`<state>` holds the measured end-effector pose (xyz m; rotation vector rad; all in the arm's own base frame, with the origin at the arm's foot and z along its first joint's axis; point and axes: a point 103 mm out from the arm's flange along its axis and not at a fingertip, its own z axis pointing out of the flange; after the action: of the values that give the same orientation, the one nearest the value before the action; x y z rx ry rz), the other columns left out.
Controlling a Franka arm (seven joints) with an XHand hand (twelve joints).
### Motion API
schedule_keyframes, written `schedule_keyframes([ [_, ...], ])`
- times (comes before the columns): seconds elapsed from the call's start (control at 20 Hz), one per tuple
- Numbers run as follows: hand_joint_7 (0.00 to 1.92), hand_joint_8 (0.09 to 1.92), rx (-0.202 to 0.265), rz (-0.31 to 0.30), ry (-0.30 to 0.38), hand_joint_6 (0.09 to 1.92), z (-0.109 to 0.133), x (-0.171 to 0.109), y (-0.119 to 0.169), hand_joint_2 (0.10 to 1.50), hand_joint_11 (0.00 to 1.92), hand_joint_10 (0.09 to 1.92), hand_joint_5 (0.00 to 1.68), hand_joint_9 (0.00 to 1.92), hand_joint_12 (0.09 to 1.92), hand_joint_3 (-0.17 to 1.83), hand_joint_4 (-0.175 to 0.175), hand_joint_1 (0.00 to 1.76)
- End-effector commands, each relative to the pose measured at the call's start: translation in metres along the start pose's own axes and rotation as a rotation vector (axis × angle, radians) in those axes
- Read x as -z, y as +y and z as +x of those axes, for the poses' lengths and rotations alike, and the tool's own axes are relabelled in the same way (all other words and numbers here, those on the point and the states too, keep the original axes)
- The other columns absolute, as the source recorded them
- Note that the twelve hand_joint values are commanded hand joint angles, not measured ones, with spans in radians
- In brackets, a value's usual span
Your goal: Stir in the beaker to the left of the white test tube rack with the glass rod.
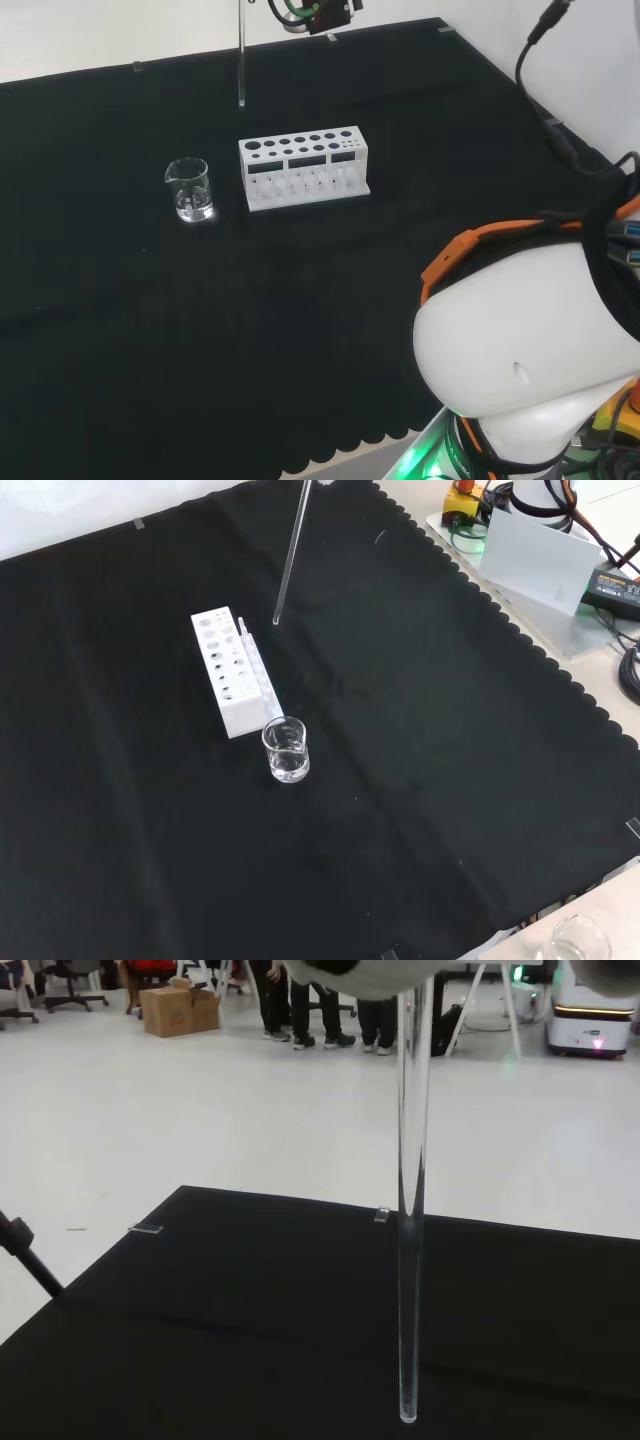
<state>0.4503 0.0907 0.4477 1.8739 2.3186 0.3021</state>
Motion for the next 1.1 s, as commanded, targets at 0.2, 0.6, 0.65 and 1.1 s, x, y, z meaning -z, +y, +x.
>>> schedule_keyframes([
  [0.2, 1.51, 0.26, 0.064, 0.034, 0.037, 0.09, 0.03, -0.027, 0.021, 1.02, 1.61, 0.33, 1.45, 1.75, 0.56, -0.17, -0.122, 1.33],
  [0.6, 1.51, 0.26, 0.102, 0.066, 0.059, 0.09, 0.045, -0.05, 0.029, 1.02, 1.61, 0.33, 1.46, 1.75, 0.56, -0.17, -0.121, 1.33],
  [0.65, 1.51, 0.26, 0.108, 0.067, 0.062, 0.09, 0.046, -0.053, 0.03, 1.02, 1.61, 0.32, 1.46, 1.75, 0.56, -0.17, -0.122, 1.33],
  [1.1, 1.51, 0.26, 0.155, 0.082, 0.079, 0.09, 0.06, -0.074, 0.043, 1.02, 1.61, 0.32, 1.46, 1.75, 0.56, -0.17, -0.123, 1.33],
])
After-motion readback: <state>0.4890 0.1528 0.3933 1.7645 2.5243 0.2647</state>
